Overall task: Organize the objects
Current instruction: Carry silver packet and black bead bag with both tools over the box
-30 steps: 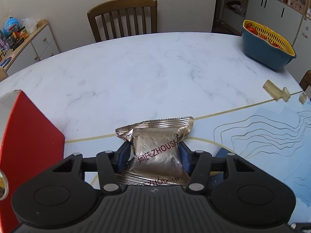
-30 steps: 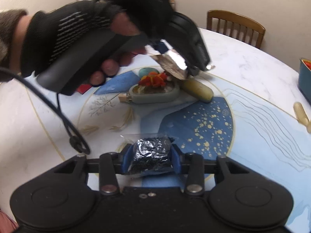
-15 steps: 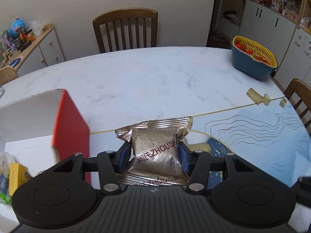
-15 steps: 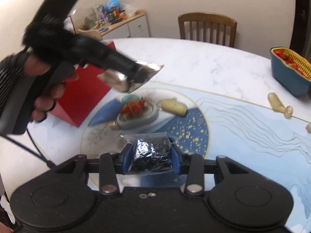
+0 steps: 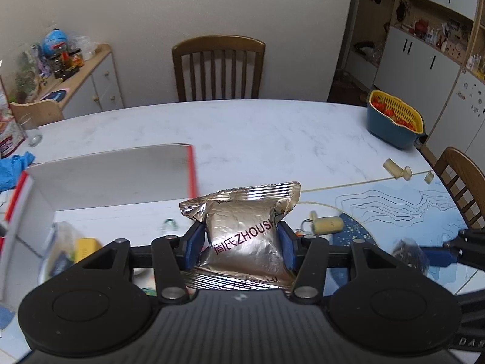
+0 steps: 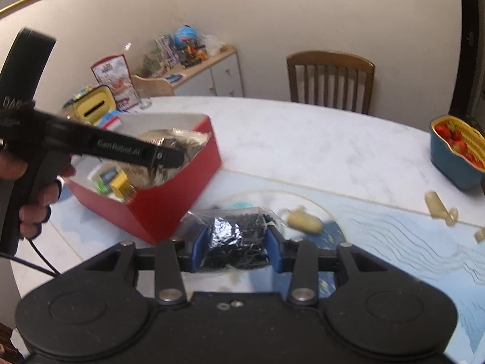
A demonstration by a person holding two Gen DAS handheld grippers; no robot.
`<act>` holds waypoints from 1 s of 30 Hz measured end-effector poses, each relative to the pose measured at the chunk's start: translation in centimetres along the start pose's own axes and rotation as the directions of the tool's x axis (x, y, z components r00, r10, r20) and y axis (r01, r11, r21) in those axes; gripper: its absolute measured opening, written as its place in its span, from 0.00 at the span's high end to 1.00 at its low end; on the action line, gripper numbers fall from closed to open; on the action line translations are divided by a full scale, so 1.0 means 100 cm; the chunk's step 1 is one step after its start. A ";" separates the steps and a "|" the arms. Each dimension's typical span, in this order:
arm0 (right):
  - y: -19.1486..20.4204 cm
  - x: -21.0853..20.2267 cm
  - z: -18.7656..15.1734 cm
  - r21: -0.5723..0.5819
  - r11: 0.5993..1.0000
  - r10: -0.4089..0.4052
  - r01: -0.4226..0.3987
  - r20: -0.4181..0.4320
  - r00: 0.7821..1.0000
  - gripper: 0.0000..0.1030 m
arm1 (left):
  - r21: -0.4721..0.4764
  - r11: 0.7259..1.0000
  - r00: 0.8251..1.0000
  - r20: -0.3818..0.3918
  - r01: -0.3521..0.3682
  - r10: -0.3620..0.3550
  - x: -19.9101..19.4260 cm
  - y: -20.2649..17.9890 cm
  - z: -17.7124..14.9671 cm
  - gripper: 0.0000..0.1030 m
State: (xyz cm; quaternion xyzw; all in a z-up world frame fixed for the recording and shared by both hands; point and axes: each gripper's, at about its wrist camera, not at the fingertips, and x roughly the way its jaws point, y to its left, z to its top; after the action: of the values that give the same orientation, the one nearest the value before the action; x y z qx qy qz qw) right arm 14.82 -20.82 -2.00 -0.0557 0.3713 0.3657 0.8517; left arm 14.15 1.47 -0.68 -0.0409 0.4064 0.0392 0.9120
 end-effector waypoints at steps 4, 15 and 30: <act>0.024 0.004 0.013 -0.024 1.000 0.015 -0.015 0.013 1.000 0.61 | -0.016 1.000 1.000 0.010 -0.010 0.010 -0.017 0.027 -0.003 0.50; 0.085 0.035 0.045 -0.073 0.997 0.042 -0.039 0.036 0.999 0.61 | -0.052 0.996 0.997 0.022 -0.071 0.072 -0.047 0.104 -0.014 0.50; 0.133 0.112 0.077 -0.085 0.996 0.035 -0.036 -0.015 0.999 0.61 | -0.089 0.987 0.991 -0.024 -0.131 0.130 -0.031 0.184 -0.028 0.50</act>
State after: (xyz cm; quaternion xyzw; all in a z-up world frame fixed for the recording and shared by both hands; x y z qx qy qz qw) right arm 15.65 -1.81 -1.67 -0.0878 0.3621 0.3957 0.8394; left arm 8.07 19.30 -1.00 -0.0558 0.4142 0.1168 0.9009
